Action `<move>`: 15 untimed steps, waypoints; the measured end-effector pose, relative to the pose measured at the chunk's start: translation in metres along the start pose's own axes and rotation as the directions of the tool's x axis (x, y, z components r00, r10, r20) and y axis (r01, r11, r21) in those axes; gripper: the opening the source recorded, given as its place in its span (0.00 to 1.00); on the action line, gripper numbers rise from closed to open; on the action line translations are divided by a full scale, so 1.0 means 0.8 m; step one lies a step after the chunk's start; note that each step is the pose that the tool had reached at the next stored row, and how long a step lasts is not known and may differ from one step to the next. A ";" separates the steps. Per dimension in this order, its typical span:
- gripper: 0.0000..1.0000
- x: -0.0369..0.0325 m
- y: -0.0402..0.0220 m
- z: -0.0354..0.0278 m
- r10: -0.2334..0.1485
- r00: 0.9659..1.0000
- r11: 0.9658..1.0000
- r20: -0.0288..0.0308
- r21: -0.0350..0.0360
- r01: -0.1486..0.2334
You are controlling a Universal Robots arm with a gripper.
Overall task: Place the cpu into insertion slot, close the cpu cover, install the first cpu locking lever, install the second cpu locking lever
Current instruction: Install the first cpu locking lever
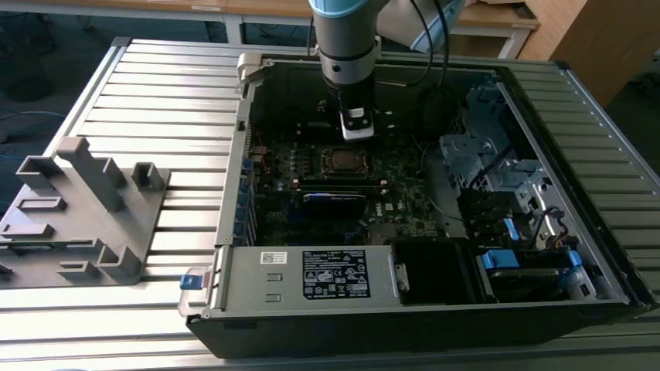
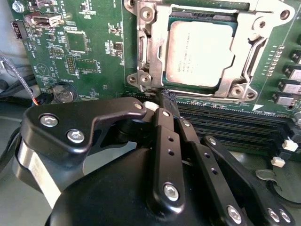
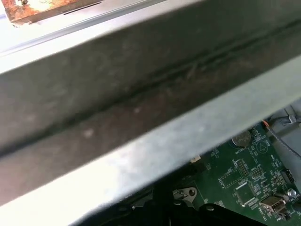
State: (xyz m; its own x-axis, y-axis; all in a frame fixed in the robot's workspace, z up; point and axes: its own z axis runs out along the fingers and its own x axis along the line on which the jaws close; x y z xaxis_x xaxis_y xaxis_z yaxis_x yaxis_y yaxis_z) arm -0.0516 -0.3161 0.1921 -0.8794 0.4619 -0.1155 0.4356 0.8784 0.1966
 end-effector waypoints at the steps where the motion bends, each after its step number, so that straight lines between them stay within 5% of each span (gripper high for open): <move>1: 0.11 -0.0001 0.0004 0.0001 0.000 1.000 1.000 0.000 0.000 0.000; 15: 0.11 0.0008 0.0039 -0.0007 0.000 1.000 1.000 0.000 0.000 0.000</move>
State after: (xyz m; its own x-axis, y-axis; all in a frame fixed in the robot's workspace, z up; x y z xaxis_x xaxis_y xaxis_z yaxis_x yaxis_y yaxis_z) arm -0.0509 -0.3132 0.1932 -0.8794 0.4620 -0.1152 0.4356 0.8783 0.1969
